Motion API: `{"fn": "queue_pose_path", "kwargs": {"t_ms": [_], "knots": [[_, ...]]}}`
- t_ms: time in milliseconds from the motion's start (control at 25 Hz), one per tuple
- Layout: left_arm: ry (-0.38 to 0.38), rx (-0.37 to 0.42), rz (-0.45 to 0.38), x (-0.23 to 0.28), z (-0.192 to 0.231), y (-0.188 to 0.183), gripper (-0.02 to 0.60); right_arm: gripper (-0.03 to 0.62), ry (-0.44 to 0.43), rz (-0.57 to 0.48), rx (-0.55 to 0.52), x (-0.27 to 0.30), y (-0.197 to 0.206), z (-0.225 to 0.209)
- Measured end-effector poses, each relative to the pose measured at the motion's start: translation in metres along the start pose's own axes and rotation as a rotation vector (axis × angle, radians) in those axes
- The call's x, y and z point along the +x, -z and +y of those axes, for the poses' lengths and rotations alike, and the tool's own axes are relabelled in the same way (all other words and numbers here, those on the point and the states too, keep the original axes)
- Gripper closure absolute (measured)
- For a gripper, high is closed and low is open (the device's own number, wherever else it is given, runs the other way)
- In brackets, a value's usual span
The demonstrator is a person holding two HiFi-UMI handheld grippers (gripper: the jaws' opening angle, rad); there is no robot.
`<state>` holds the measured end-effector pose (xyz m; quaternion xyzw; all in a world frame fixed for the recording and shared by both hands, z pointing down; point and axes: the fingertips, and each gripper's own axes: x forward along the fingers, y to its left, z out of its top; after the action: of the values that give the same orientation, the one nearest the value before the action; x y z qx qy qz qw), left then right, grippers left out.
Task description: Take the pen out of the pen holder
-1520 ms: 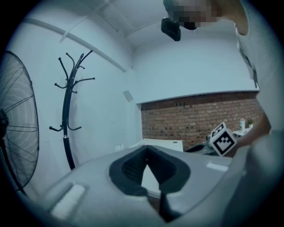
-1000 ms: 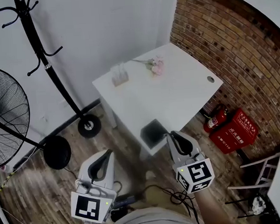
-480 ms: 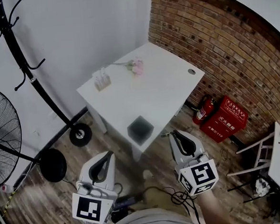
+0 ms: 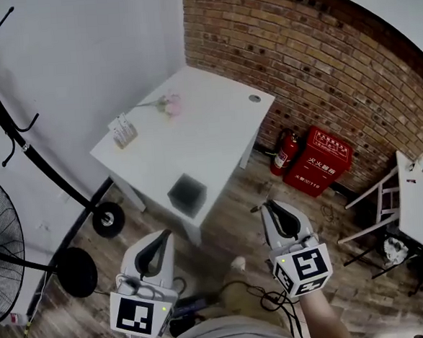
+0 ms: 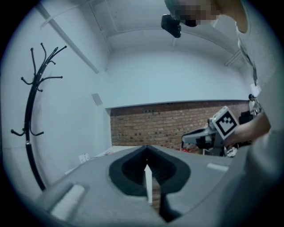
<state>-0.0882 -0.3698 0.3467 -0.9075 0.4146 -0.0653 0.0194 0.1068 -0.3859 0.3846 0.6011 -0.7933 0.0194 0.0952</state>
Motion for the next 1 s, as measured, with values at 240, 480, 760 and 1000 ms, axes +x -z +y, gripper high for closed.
{"fn": "queue_pose_path", "kwargs": {"t_ms": [240,480,760,1000], "knots": [[0.050,0.014,-0.030,0.015,-0.012,-0.006,0.588,0.553,0.077,0.014,0.012,-0.028,0.007,-0.020],[0.106,0.015,-0.035,0.032,-0.026,-0.007,0.588,0.553,0.136,0.036,0.027,-0.049,0.016,-0.038],[0.134,0.020,-0.041,0.043,-0.038,-0.010,0.588,0.553,0.172,0.050,0.039,-0.065,0.023,-0.050],[0.139,0.019,-0.045,0.045,-0.039,-0.011,0.588,0.553,0.172,0.042,0.034,-0.067,0.019,-0.051]]}}
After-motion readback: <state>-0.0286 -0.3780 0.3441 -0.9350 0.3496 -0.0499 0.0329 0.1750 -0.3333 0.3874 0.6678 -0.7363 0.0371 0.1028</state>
